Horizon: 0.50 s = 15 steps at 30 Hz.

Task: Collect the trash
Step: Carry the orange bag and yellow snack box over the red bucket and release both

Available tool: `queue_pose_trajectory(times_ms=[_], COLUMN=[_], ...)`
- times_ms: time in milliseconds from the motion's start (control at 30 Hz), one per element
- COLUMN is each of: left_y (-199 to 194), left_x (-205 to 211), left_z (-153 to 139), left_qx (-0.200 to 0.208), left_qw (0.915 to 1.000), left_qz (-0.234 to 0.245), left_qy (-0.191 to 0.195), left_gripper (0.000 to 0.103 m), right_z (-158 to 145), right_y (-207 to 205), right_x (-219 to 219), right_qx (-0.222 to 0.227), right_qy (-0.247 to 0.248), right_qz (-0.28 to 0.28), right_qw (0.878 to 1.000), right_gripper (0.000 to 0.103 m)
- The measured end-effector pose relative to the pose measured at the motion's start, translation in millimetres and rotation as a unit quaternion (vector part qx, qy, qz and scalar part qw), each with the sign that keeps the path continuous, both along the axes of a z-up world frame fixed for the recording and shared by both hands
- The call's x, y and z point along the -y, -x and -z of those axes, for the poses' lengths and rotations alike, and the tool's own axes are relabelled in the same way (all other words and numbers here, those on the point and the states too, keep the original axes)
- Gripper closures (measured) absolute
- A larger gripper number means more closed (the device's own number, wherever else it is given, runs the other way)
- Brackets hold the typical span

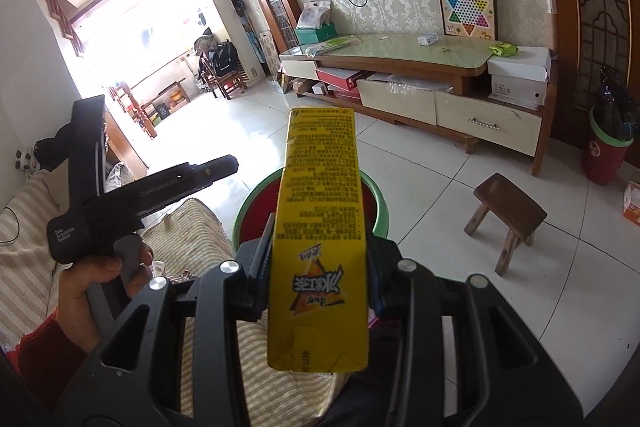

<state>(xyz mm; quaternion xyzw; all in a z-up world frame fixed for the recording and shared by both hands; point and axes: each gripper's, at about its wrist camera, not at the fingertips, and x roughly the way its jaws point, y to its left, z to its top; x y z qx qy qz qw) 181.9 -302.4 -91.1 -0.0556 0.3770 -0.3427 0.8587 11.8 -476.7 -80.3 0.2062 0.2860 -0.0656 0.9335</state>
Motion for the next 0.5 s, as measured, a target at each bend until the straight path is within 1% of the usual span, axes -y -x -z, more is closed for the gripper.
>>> queue_pose_trajectory(times_ms=[133, 267, 367, 500], left_y=[16, 43, 62, 82], left_x=[-26, -63, -87, -106], left_z=[-4, -6, -6, -3], left_qx=[0.008, 0.012, 0.010, 0.006], left_qw=[0.9995, 0.9976, 0.9957, 0.9935], left_qz=[-0.030, -0.067, -0.090, -0.108], left_qy=[-0.001, -0.009, -0.017, -0.035], left_gripper=[0.045, 0.043, 0.041, 0.041], right_z=[9, 16, 23, 33], right_y=[-13, -31, -49, -80], right_x=[0, -3, -4, -7], right_qx=[-0.007, -0.014, -0.021, -0.035], right_qy=[-0.005, -0.013, -0.014, -0.014], right_qz=[-0.009, -0.025, -0.039, -0.057], right_qw=[1.000, 1.000, 0.999, 0.998], right_gripper=[0.067, 0.067, 0.067, 0.067])
